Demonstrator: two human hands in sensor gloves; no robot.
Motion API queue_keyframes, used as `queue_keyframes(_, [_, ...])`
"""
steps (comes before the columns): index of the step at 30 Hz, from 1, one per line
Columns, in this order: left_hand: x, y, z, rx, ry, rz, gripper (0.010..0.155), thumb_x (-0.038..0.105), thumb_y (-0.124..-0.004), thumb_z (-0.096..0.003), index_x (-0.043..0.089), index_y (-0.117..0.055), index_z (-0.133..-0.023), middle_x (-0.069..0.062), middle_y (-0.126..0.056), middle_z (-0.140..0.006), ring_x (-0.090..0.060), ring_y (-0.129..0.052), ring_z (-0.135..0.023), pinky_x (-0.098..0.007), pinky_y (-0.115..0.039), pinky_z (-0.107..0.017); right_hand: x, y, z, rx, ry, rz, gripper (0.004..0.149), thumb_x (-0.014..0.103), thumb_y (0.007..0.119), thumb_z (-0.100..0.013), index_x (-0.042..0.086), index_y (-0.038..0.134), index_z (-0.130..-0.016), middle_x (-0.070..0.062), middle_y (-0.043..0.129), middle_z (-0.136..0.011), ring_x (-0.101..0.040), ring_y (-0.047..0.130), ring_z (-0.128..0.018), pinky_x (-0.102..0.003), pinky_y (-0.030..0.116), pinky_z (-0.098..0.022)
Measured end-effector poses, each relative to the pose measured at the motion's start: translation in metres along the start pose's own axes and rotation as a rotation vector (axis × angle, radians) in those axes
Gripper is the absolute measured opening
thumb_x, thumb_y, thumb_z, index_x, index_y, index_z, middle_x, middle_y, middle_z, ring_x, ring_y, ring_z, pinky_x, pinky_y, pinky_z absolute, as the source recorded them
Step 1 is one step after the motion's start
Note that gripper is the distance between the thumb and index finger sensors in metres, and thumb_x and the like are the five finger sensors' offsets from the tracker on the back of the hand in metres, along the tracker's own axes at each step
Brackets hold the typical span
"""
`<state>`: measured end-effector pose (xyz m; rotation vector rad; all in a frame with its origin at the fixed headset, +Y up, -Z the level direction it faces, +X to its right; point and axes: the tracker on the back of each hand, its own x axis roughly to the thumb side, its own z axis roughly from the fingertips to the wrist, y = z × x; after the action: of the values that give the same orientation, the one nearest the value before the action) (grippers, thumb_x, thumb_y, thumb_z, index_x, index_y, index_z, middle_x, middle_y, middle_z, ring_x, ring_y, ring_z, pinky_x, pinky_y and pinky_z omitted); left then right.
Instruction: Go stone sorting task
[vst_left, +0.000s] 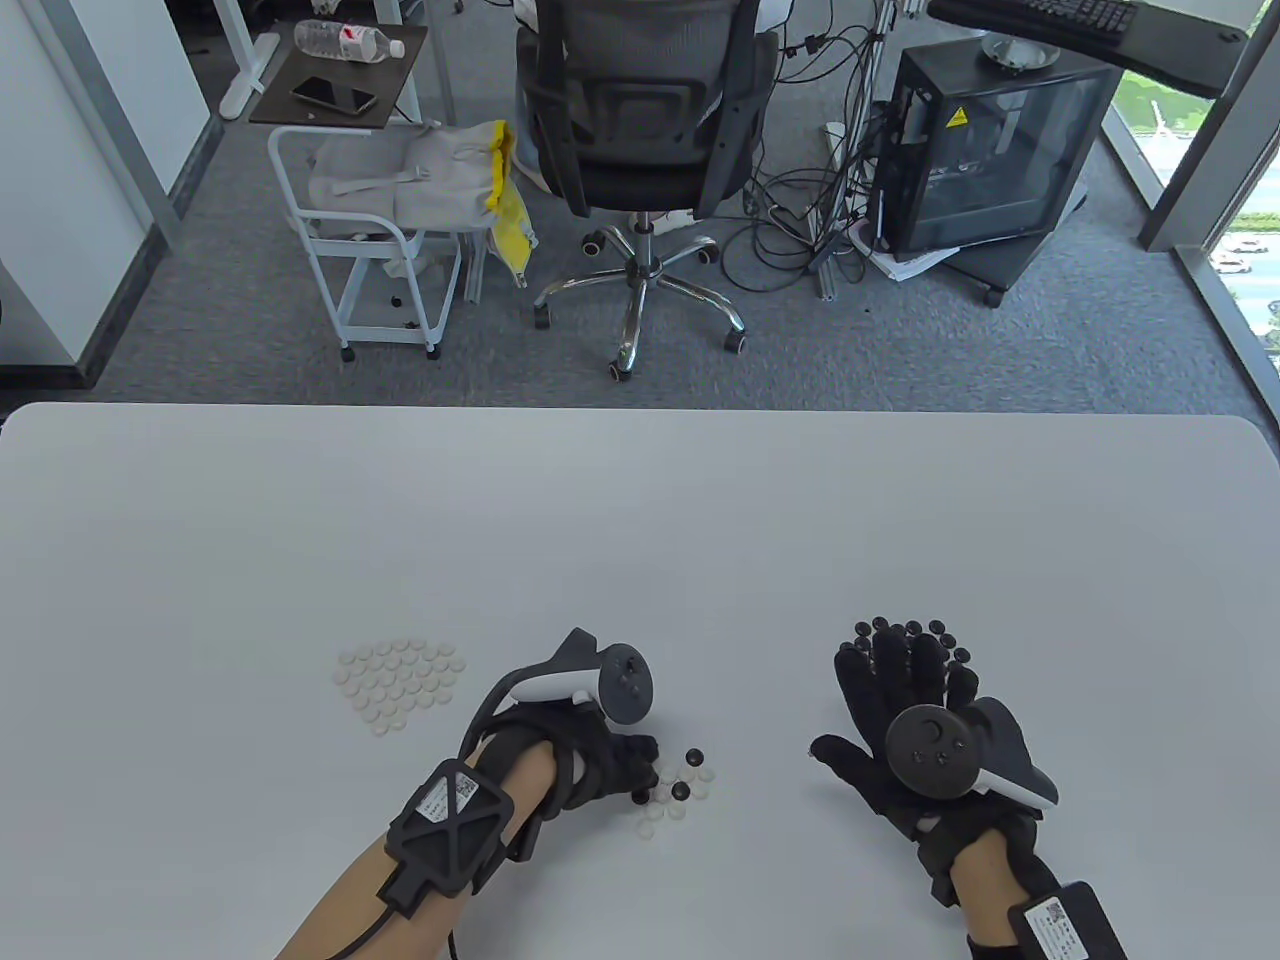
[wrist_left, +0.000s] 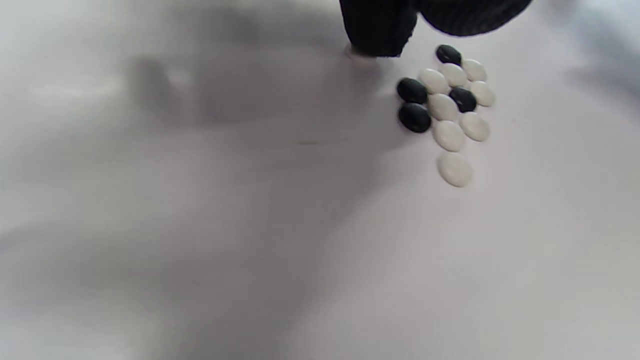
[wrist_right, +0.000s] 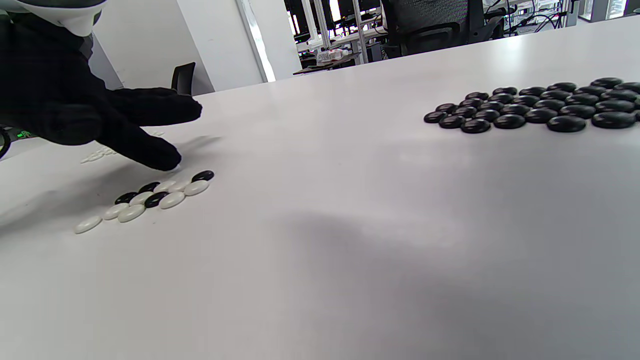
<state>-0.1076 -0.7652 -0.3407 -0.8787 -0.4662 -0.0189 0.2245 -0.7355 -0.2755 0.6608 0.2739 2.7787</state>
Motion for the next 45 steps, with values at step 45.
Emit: queue_keyframes(45, [0.030,-0.024,0.058,0.025,-0.055,-0.189,0.065,0.053,-0.055,-0.0508,0.032,-0.064,-0.112,-0.020,0.003,-0.113,-0.054,0.010,-0.093,-0.081,-0.005,-0.053,0.001,-0.002,0.000,0.010,0.011,0.003,0.085,0.052,0.050,-0.065,-0.004,0.017,-0.118,-0.047,0.000,-0.110,-0.069,-0.007,-0.090,-0.088,0.007,-0.055])
